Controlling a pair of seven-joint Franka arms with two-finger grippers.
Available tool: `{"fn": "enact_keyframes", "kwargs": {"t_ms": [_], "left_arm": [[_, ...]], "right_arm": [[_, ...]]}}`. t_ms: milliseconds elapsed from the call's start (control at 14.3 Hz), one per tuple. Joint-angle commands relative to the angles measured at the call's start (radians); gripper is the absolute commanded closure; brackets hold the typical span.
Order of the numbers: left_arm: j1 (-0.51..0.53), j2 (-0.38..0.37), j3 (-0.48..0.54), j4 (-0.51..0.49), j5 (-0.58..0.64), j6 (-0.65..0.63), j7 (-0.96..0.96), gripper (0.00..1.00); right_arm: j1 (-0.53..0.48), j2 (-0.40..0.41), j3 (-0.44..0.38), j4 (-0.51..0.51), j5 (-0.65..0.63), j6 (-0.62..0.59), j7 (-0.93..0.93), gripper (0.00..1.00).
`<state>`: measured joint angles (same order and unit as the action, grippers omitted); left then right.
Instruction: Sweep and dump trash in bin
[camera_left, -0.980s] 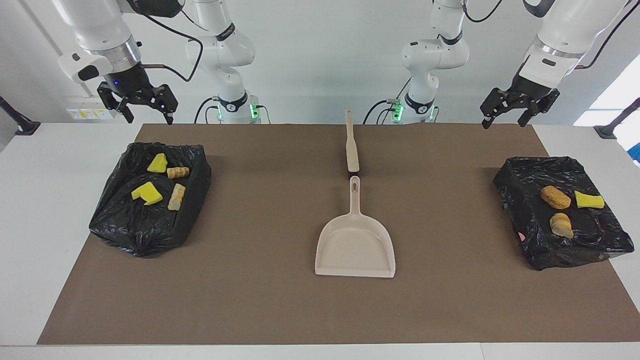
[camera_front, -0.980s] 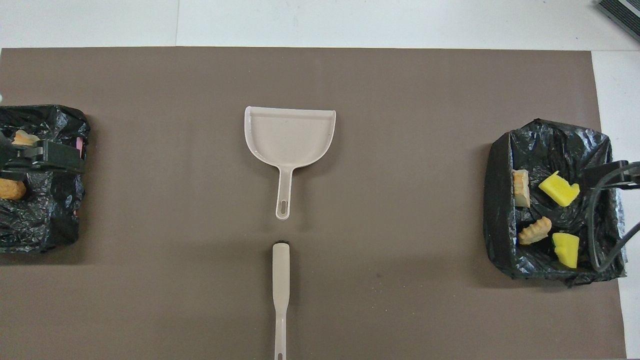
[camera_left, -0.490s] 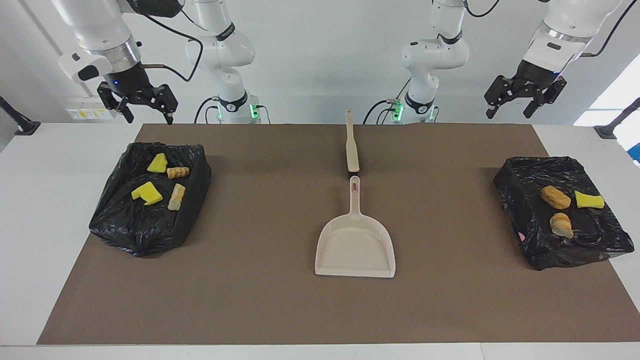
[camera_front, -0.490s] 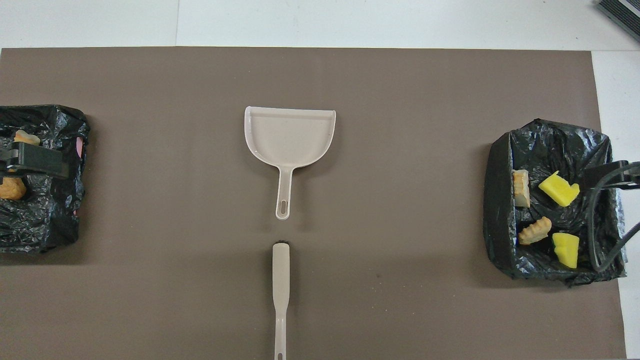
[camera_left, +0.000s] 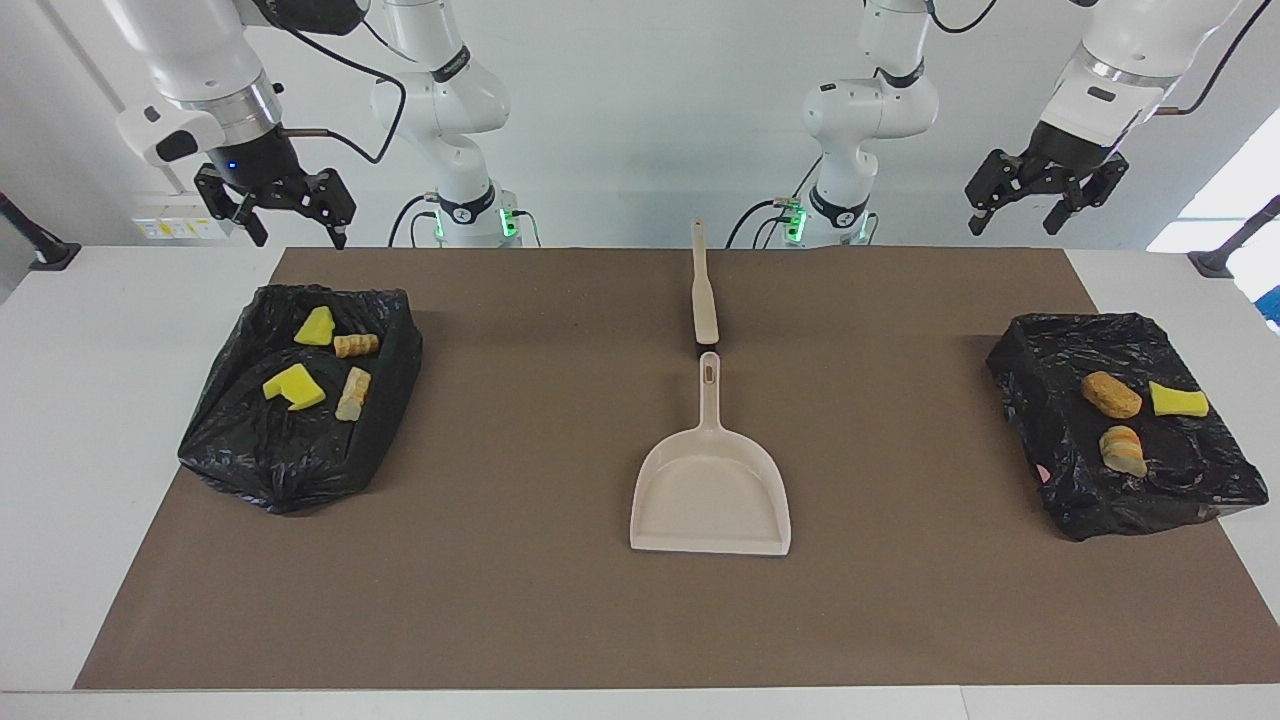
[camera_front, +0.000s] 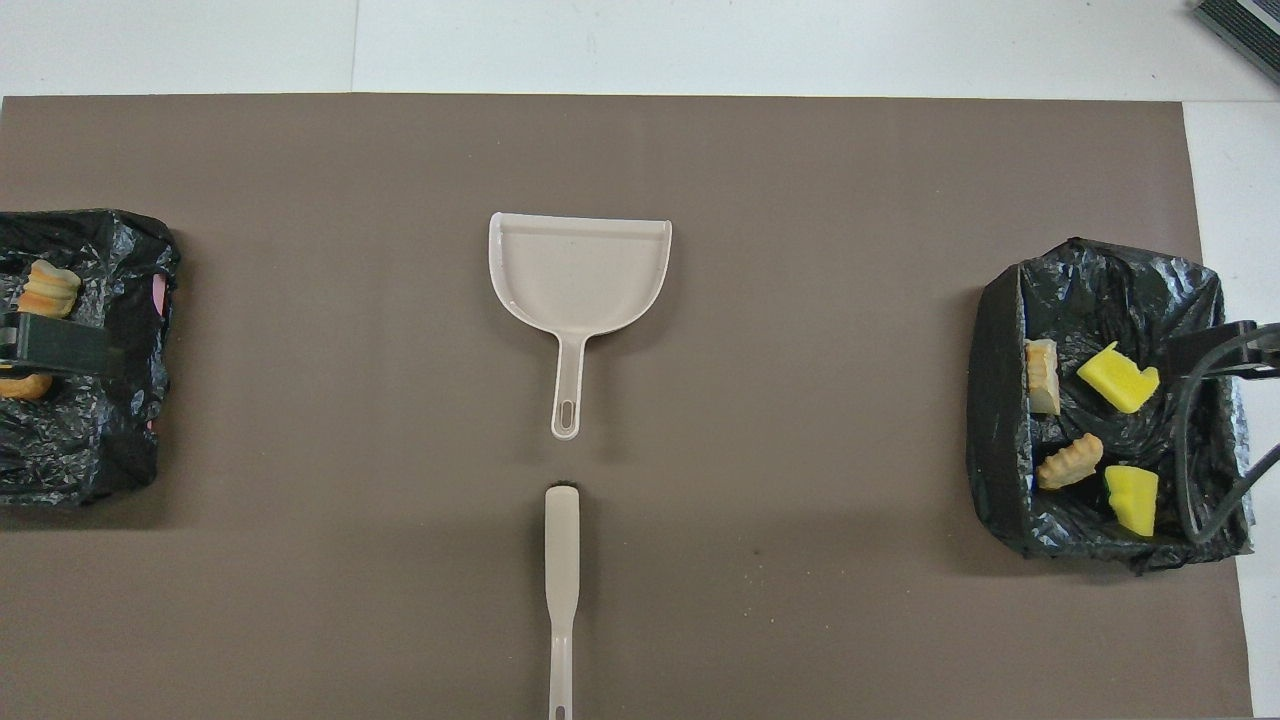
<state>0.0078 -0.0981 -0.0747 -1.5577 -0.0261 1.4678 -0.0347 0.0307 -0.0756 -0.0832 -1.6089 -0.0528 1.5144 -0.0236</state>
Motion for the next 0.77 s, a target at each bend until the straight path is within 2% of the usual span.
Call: {"fn": "enact_keyframes", "kwargs": {"t_ms": [0, 700], "left_arm": [[0.009, -0.037, 0.000, -0.039, -0.005, -0.004, 0.019, 0.00], [0.018, -0.037, 0.001, -0.039, -0.005, 0.002, 0.010, 0.00]], "right_arm": [[-0.014, -0.015, 0.013, -0.011, 0.008, -0.008, 0.021, 0.00], [-0.014, -0.015, 0.013, -0.011, 0.008, -0.008, 0.021, 0.00]]}}
